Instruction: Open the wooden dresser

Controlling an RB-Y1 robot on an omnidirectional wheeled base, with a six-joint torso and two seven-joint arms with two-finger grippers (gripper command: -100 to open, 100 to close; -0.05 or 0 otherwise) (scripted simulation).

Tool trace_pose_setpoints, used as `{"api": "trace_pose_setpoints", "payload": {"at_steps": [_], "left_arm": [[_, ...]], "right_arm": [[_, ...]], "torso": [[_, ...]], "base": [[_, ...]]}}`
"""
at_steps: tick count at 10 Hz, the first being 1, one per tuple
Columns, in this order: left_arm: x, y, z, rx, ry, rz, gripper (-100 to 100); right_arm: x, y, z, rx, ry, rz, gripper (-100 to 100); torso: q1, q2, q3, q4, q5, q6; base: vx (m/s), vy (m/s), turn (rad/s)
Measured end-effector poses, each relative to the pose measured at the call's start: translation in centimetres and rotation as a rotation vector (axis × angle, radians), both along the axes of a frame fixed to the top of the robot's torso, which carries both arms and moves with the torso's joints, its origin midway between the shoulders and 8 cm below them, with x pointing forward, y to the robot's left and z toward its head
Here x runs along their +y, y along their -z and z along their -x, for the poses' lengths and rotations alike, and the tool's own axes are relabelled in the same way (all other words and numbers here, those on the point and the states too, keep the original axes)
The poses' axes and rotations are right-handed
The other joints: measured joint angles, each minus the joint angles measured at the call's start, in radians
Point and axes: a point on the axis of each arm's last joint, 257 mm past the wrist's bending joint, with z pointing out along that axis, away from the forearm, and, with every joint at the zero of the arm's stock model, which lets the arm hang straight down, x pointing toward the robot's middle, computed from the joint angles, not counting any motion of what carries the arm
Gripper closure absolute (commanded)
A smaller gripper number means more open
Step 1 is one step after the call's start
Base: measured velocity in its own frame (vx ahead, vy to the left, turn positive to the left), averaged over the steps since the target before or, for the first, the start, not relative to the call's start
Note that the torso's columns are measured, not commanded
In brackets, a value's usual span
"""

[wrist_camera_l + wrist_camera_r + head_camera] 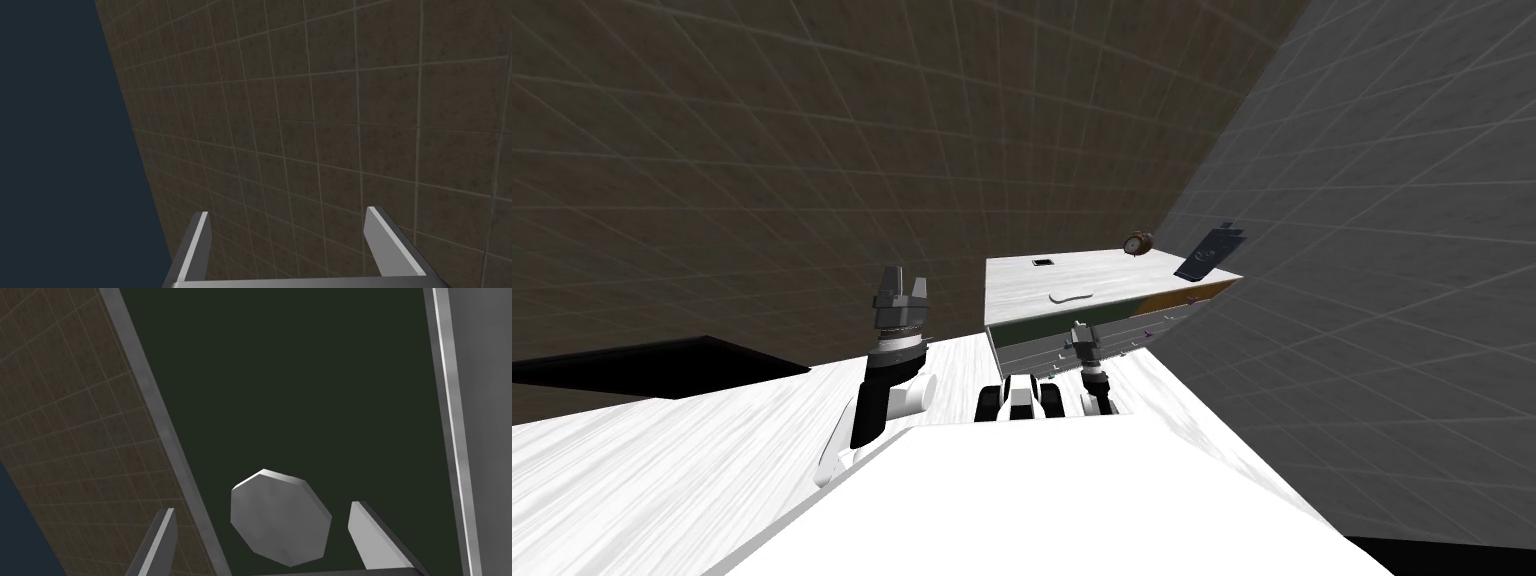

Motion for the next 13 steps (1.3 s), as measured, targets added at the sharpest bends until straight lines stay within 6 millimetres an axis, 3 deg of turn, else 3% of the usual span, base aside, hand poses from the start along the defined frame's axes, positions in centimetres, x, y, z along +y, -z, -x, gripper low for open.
{"api": "trace_pose_setpoints", "payload": {"at_steps": [1,2,6,11,13], "left_arm": [[0.0,0.0,0.0,0.000,0.000,0.000,0],[0.0,0.0,0.0,0.000,0.000,0.000,0],[0.0,0.0,0.0,0.000,0.000,0.000,0],[0.0,0.0,0.0,0.000,0.000,0.000,0],[0.0,0.0,0.0,0.000,0.000,0.000,0]], "right_arm": [[-0.2,-0.2,-0.6,0.002,-0.001,-0.001,-100],[-0.2,-0.2,-0.7,0.003,-0.001,-0.002,100],[0.8,1.2,1.4,0.002,0.002,-0.003,100],[-0.6,0.2,-0.5,0.024,-0.012,-0.003,100],[-0.7,0.7,-0.3,0.040,-0.013,-0.007,100]], "torso": [[0.000,0.000,0.000,0.000,0.000,0.000],[-0.001,0.000,0.000,0.000,0.000,0.000],[-0.001,0.000,0.000,0.000,0.001,0.001],[0.001,0.010,0.003,0.009,0.006,0.003],[0.002,0.004,0.000,0.005,0.004,0.001]], "base": [[-0.001,0.018,-0.003],[0.004,-0.024,0.037],[-0.024,-0.020,0.012],[-0.170,0.015,-0.040],[-0.163,-0.039,-0.027]]}}
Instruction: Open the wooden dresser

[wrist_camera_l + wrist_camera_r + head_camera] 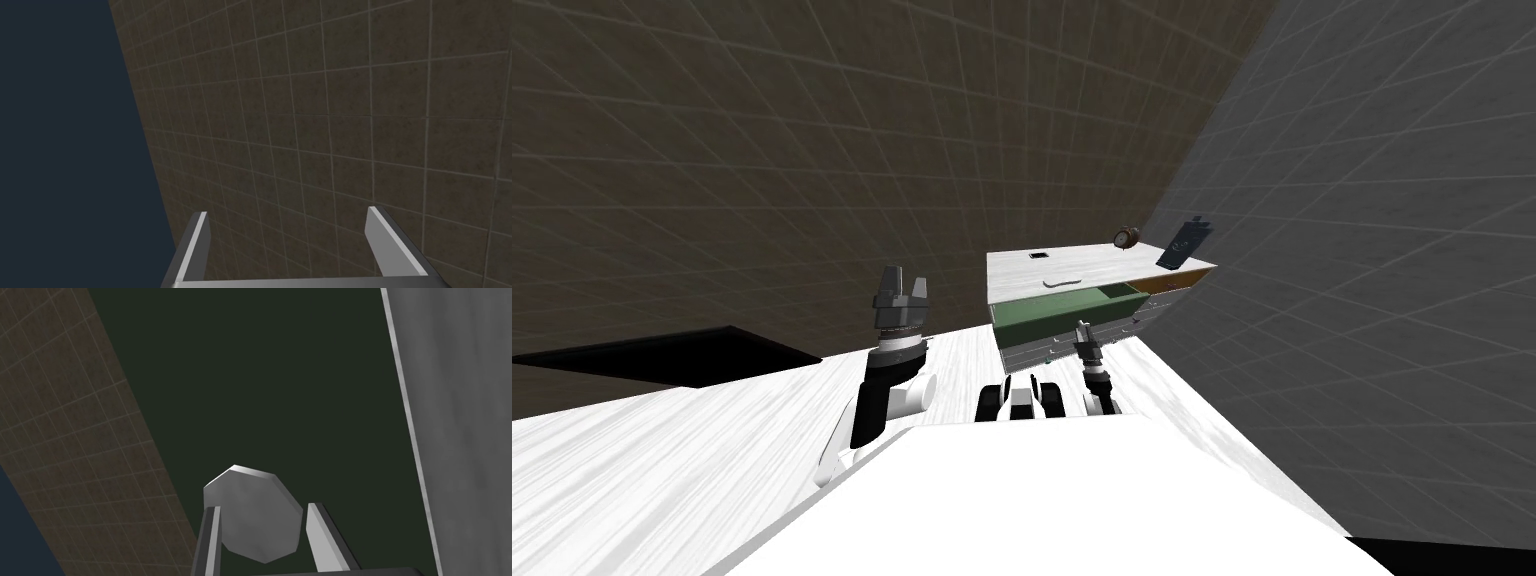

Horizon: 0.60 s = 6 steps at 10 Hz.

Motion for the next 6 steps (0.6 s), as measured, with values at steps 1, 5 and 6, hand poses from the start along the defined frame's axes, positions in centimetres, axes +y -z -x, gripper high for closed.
{"api": "trace_pose_setpoints", "payload": {"at_steps": [1,5,6], "left_arm": [[0.00,0.00,0.00,0.000,0.000,0.000,0],[0.00,0.01,0.00,0.000,0.000,0.000,0],[0.00,0.00,0.00,0.000,0.000,0.000,0]], "right_arm": [[0.10,-0.18,-0.02,-0.005,-0.005,-0.001,100],[0.17,-0.11,0.09,-0.002,-0.013,-0.002,100],[0.26,-0.09,0.10,-0.001,-0.016,-0.003,100]], "torso": [[-0.002,0.004,0.002,0.001,0.000,0.001],[0.003,-0.001,0.000,0.002,0.002,0.000],[0.000,0.002,0.001,0.001,0.001,0.001]], "base": [[-0.218,-0.062,-0.011],[-0.139,-0.023,-0.023],[-0.187,-0.039,-0.022]]}}
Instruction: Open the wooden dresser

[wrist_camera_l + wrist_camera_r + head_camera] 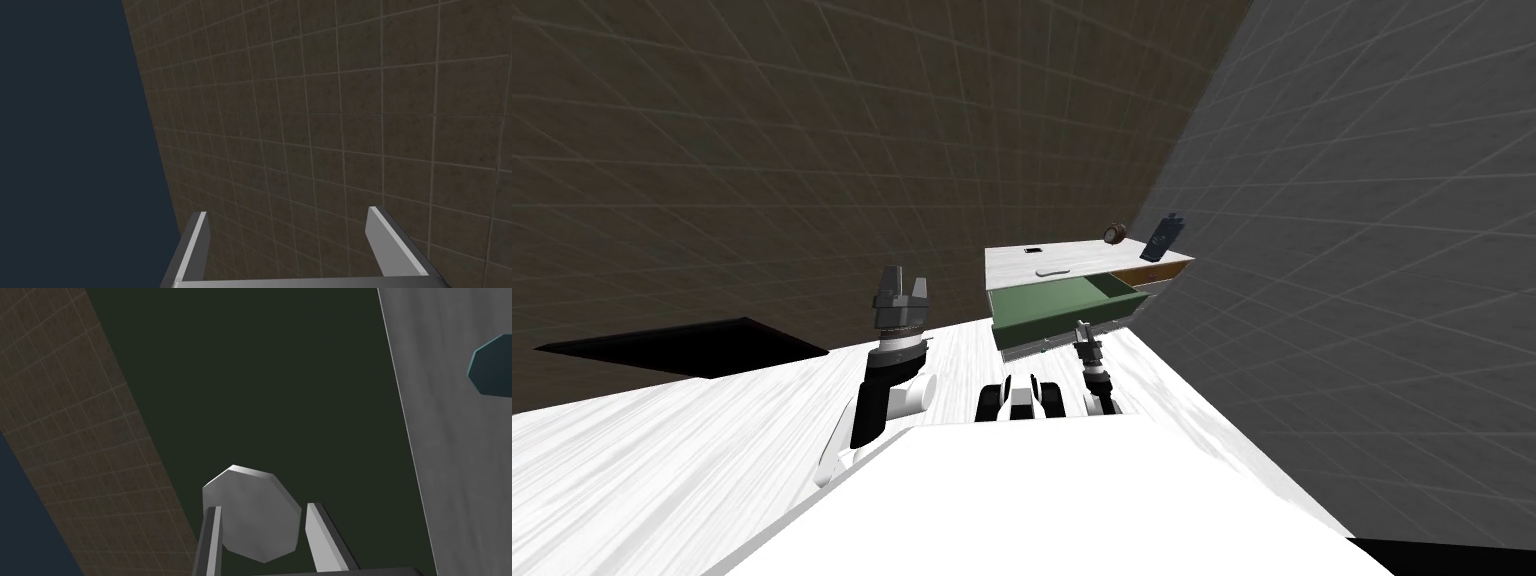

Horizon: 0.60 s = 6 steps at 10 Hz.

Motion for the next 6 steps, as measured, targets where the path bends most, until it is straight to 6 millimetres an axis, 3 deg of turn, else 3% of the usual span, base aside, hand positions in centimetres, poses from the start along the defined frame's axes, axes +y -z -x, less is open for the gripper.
{"api": "trace_pose_setpoints", "payload": {"at_steps": [5,6], "left_arm": [[0.00,0.00,0.00,0.000,0.000,0.000,0],[0.00,0.00,0.00,0.000,0.000,0.000,0]], "right_arm": [[0.06,0.10,0.36,0.003,-0.008,0.000,100],[0.07,-0.03,0.43,0.000,-0.011,0.000,-100]], "torso": [[0.001,-0.002,-0.001,-0.001,0.000,-0.001],[0.000,0.001,0.001,0.000,-0.001,-0.001]], "base": [[-0.148,-0.030,-0.023],[-0.116,0.005,-0.033]]}}
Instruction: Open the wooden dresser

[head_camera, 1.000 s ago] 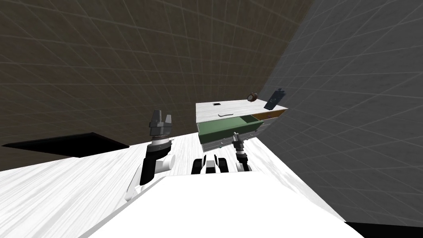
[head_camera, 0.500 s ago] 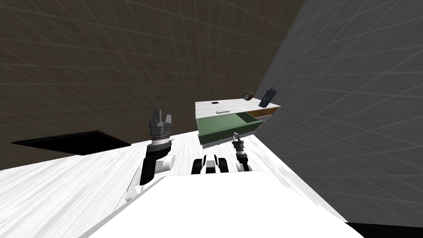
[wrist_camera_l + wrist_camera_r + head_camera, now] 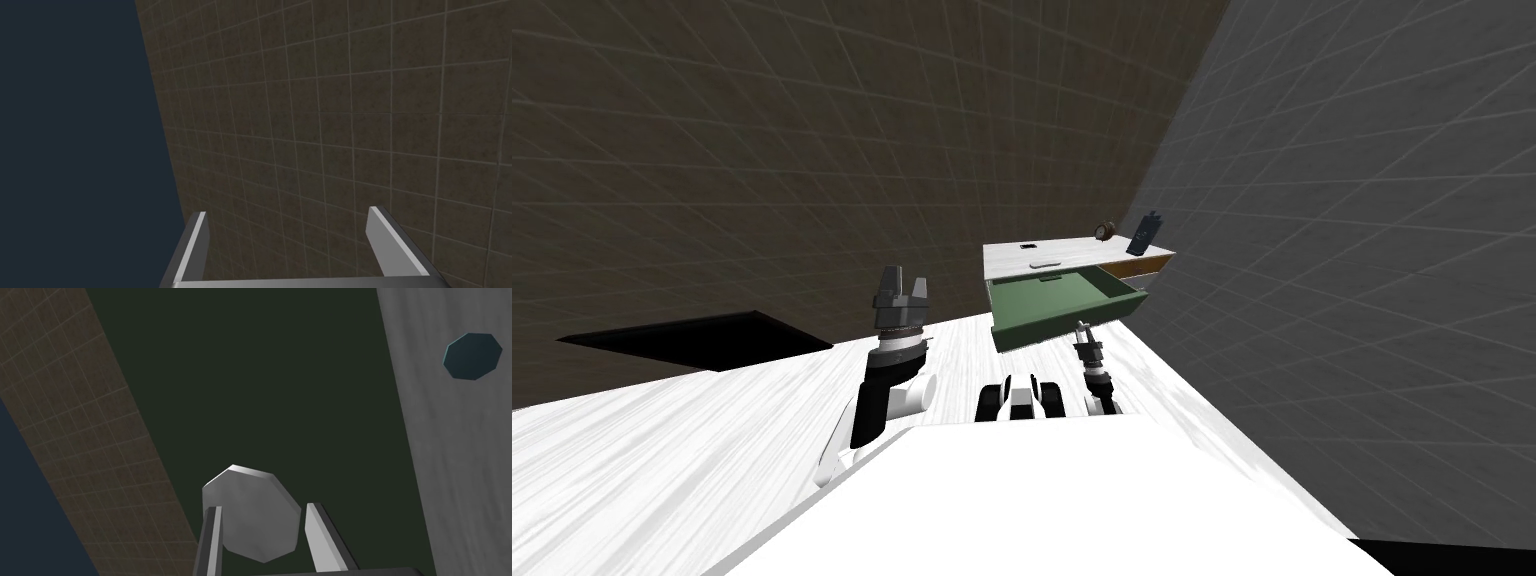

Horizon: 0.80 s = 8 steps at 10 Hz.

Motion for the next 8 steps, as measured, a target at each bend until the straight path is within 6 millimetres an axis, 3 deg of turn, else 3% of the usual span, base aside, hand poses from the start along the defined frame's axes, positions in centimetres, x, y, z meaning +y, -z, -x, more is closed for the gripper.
{"api": "trace_pose_setpoints", "payload": {"at_steps": [8], "left_arm": [[0.0,0.0,0.0,0.000,0.000,0.000,0]], "right_arm": [[-2.4,-3.3,-4.6,0.012,-0.016,-0.005,-100]], "torso": [[0.000,-0.002,0.000,-0.001,-0.002,-0.001]], "base": [[-0.045,0.045,-0.017]]}}
